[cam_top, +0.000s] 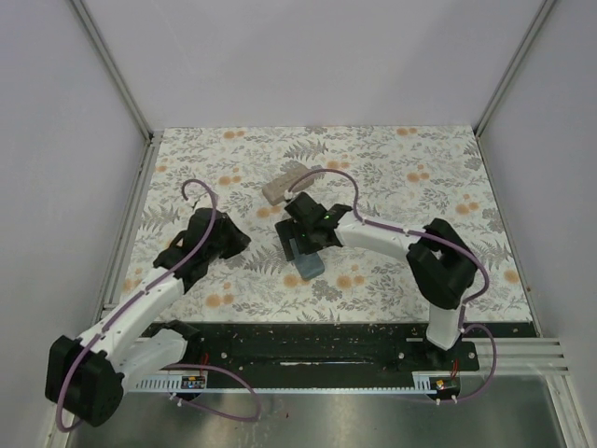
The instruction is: Organize the sunglasses
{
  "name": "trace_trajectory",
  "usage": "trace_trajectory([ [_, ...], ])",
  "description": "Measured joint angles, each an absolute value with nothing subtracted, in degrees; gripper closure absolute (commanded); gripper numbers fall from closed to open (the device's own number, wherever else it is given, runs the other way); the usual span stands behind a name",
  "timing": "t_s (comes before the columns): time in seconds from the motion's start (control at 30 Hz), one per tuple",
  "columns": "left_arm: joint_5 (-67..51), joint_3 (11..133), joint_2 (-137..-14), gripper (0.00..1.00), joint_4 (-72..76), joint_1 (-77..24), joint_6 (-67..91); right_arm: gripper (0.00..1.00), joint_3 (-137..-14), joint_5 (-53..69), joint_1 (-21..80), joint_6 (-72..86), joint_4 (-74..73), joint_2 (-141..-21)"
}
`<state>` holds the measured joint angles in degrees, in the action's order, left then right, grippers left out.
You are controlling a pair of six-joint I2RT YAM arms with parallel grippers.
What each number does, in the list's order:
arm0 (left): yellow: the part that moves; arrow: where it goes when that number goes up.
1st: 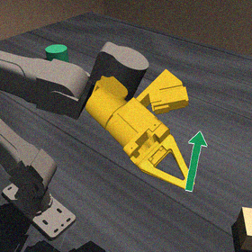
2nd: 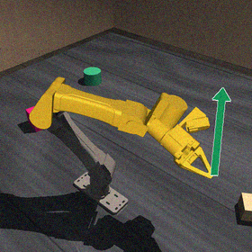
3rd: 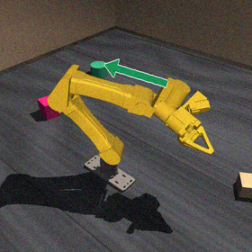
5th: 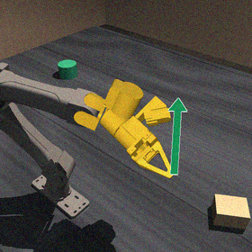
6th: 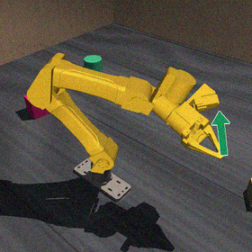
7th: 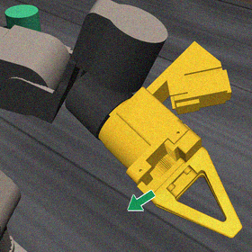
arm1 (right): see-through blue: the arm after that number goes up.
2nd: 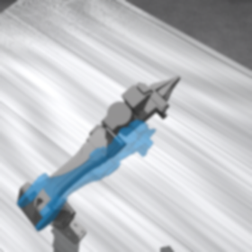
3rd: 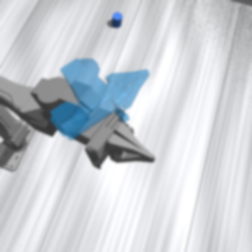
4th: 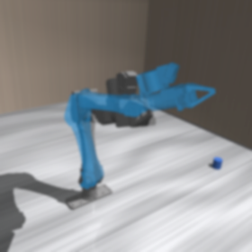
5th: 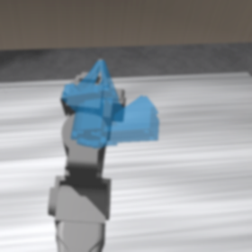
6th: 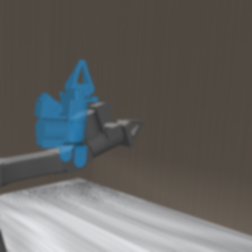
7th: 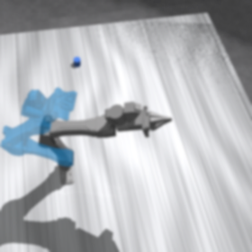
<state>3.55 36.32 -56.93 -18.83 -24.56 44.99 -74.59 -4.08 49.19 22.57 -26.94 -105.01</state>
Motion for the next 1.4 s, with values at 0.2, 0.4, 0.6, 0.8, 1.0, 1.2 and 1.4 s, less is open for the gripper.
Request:
trace_trajectory([
  [0.2,5.28,36.16,-49.56,0.79,-20.23,-23.81,44.75,0.36,-78.17,-9.08,52.03,20.88,-30.52,-111.59],
  [0.4,6.26,36.16,-48.88,0.79,-21.91,-23.51,44.10,0.56,-79.50,-14.46,52.14,21.80,-33.28,-112.90],
  [0.6,6.17,36.16,-50.06,0.79,-22.46,-23.49,43.24,0.54,-74.59,-17.08,46.46,24.18,-34.41,-108.95],
  [0.8,5.69,36.16,-50.74,0.69,-22.41,-23.49,42.78,0.00,-67.51,-19.40,29.52,24.32,-36.49,-101.08],
  [1.0,3.79,36.62,-50.78,0.21,-22.28,-23.49,40.03,0.01,-67.44,-16.45,26.63,24.60,-36.75,-95.61],
  [1.2,2.96,37.60,-46.87,0.01,-22.61,-23.49,37.50,0.01,-65.95,-13.23,26.74,25.23,-35.11,-81.71],
  [1.4,3.07,38.41,-37.01,0.01,-22.02,-23.49,34.74,0.01,-58.87,-12.64,26.79,25.30,-29.39,-55.99],
])
